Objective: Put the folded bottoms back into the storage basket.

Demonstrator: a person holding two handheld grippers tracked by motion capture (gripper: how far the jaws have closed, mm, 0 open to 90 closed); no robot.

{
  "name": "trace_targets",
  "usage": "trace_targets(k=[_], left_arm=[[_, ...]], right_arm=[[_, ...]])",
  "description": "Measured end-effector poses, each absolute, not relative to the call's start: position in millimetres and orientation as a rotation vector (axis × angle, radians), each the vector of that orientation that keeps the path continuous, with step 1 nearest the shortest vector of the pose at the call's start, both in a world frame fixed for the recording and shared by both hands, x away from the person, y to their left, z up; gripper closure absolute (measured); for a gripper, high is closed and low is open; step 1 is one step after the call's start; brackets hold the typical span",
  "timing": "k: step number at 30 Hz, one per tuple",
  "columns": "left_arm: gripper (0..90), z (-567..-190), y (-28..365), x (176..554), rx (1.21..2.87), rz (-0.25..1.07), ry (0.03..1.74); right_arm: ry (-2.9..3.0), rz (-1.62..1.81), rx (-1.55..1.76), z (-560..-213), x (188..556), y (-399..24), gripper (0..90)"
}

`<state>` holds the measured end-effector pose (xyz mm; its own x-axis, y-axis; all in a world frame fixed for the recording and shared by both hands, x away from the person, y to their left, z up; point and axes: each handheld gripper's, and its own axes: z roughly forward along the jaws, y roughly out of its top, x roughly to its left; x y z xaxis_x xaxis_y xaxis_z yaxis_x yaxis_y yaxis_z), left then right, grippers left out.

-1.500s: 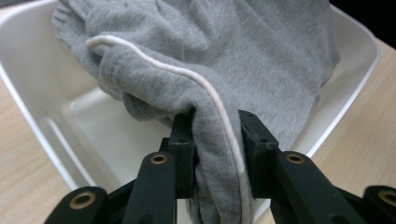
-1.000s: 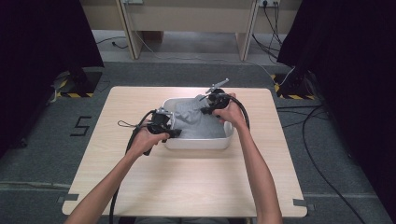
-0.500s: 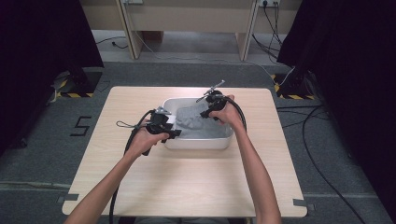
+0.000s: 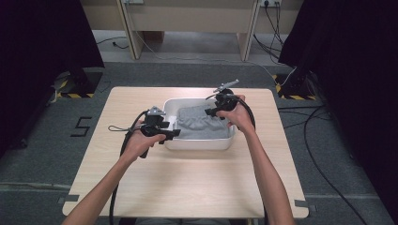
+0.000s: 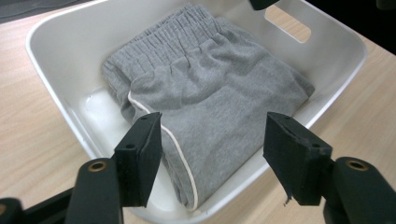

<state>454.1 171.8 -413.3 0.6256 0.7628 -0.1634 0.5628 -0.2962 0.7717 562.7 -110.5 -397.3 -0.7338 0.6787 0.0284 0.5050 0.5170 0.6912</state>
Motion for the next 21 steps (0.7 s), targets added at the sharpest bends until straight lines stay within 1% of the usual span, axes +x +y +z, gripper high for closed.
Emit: trace_targets(k=[14,15,17,21], left_arm=[[29.0,-408,187,438,1.942,0.306,1.044],[28.3,-408,188,437,1.940,0.308,1.048],[23.9,-407,190,433,1.937,0.316,1.055],[23.1,-406,194,424,1.936,0.331,1.038]], right_arm=[[2.458,1.115,0.952,-387,522,-118,34.9],[2.461,1.118,0.949,-387,519,-118,34.7],[2.466,1.119,0.943,-387,514,-118,34.3],[2.449,1.143,0.935,-386,505,-120,33.8]])
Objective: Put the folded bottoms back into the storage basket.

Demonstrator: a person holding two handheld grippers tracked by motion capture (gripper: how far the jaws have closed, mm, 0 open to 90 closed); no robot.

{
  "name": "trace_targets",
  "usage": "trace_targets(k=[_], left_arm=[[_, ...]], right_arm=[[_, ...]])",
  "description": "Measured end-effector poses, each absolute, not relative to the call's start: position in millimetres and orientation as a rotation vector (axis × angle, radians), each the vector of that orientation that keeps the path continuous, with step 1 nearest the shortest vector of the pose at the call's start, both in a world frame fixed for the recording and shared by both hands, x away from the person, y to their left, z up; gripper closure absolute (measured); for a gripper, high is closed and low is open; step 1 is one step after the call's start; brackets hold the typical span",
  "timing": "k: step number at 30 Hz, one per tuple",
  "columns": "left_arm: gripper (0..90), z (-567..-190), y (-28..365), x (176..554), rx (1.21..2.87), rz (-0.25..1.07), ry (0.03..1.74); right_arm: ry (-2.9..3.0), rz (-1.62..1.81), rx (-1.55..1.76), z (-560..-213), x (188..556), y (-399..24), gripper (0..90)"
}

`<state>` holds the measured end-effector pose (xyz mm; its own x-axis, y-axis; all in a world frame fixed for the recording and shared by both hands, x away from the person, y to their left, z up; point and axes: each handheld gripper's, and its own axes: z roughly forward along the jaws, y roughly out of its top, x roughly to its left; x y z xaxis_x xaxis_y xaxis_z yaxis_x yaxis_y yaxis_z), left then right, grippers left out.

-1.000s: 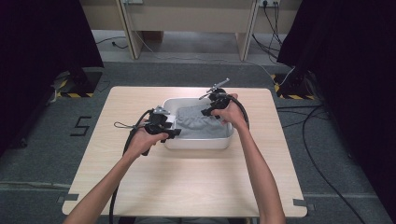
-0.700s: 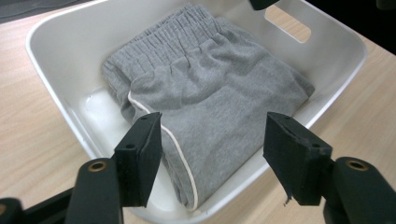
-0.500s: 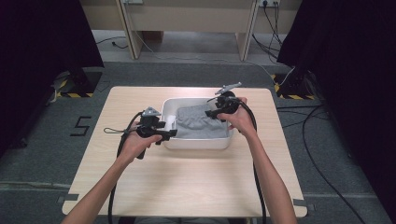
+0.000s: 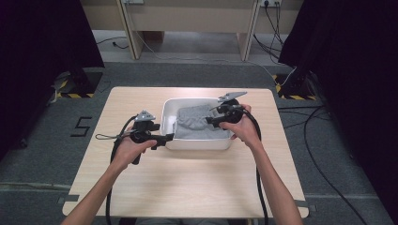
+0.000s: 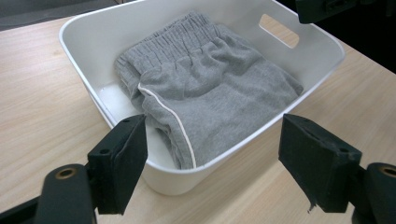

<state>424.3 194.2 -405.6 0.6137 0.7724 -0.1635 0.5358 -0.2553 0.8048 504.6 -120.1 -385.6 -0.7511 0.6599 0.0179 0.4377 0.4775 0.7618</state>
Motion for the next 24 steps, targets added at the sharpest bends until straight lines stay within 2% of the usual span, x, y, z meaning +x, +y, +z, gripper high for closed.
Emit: trace_targets(k=[13,24], left_arm=[[21.8,-411,206,398,1.919,0.352,1.026],[21.4,-413,210,381,1.921,0.358,1.004]], right_arm=[[2.441,1.173,0.876,-387,478,-123,32.0],[2.402,1.182,0.897,-393,456,-141,31.0]])
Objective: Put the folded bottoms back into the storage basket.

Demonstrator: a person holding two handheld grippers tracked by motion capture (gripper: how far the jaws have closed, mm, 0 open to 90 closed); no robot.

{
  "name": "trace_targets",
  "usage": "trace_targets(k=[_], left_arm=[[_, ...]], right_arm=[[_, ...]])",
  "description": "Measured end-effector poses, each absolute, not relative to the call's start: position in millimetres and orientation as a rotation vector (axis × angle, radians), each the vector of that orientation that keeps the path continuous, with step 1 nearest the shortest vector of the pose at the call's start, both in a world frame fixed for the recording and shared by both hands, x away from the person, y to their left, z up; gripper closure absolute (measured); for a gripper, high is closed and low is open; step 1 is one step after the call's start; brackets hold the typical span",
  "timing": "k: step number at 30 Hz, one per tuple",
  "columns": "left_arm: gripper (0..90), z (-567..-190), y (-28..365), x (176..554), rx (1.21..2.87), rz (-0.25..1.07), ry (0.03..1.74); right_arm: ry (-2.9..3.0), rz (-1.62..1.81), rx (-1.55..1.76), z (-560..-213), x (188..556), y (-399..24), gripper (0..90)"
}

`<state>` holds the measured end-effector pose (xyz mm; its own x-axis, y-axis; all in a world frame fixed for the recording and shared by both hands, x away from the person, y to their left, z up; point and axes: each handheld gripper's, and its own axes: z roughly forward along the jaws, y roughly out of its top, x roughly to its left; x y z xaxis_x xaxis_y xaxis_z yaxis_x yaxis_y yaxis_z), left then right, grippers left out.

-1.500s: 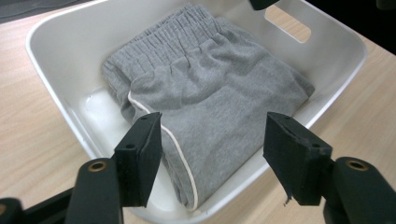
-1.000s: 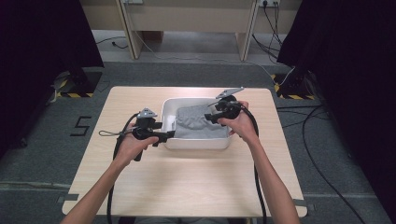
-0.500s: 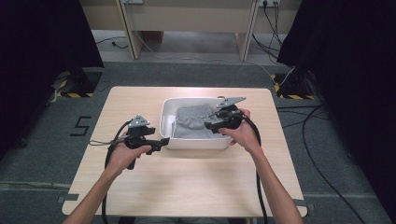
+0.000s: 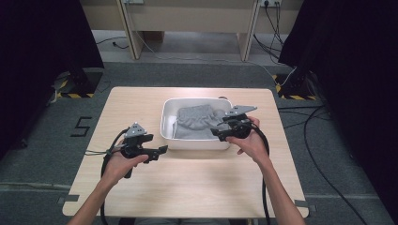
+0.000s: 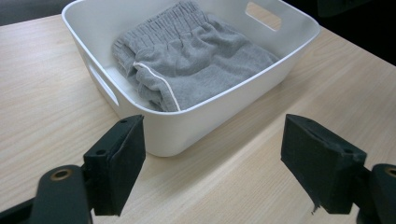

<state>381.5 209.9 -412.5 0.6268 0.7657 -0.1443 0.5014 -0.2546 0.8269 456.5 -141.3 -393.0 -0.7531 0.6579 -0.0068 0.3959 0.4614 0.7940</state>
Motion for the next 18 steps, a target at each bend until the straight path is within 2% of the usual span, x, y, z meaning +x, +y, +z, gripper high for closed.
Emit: trace_targets(k=[18], left_arm=[[19.7,-425,223,361,1.886,0.357,1.003]], right_arm=[[2.367,1.171,0.913,-408,426,-161,28.7]])
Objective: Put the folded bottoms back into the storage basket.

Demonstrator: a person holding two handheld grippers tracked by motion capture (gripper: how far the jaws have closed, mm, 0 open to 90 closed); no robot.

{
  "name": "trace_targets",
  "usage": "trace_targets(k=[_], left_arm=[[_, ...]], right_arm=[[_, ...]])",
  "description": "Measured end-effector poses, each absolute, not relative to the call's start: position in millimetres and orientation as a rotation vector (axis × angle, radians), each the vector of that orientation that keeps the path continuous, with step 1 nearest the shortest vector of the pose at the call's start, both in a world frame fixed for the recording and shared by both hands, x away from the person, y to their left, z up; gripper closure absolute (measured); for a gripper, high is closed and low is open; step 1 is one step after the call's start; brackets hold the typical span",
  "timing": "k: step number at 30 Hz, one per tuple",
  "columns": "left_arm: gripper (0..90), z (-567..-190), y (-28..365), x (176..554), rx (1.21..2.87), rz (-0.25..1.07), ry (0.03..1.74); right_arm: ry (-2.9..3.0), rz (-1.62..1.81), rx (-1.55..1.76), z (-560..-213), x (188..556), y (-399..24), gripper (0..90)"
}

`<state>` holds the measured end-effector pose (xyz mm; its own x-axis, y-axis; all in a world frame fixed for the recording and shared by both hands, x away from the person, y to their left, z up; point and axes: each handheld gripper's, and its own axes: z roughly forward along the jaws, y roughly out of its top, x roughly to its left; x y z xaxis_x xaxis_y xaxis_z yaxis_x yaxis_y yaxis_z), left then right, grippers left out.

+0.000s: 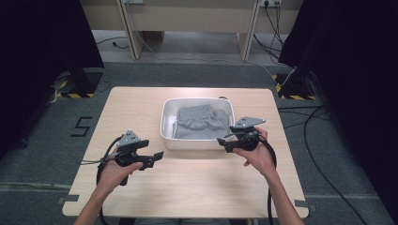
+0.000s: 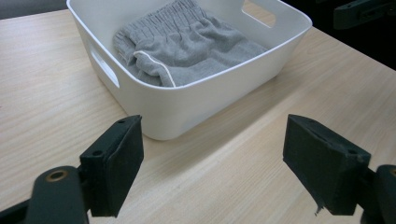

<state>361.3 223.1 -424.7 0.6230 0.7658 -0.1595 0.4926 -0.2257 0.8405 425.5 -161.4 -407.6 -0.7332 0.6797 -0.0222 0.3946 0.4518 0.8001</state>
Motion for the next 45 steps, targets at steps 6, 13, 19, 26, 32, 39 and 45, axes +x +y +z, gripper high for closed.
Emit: trace_targets(k=[6,13,19,26,32,39,45], left_arm=[[19.7,-435,223,355,1.884,0.354,1.001],[19.7,-444,221,351,1.913,0.354,1.002],[19.7,-450,221,348,1.924,0.360,1.008],[19.7,-456,223,345,1.929,0.358,1.008],[19.7,-464,223,342,1.939,0.358,1.015],[19.7,-473,221,338,1.954,0.357,1.016],[19.7,-478,221,336,1.958,0.361,1.019]], right_arm=[[2.352,1.156,0.923,-415,415,-167,28.3],[2.339,1.133,0.931,-421,403,-174,27.9],[2.322,1.105,0.935,-426,394,-181,27.4],[2.320,1.086,0.963,-433,386,-189,27.1],[2.317,1.100,0.978,-438,382,-193,27.1],[2.318,1.097,1.008,-450,373,-198,26.8],[2.304,1.082,1.035,-458,366,-203,26.6]])
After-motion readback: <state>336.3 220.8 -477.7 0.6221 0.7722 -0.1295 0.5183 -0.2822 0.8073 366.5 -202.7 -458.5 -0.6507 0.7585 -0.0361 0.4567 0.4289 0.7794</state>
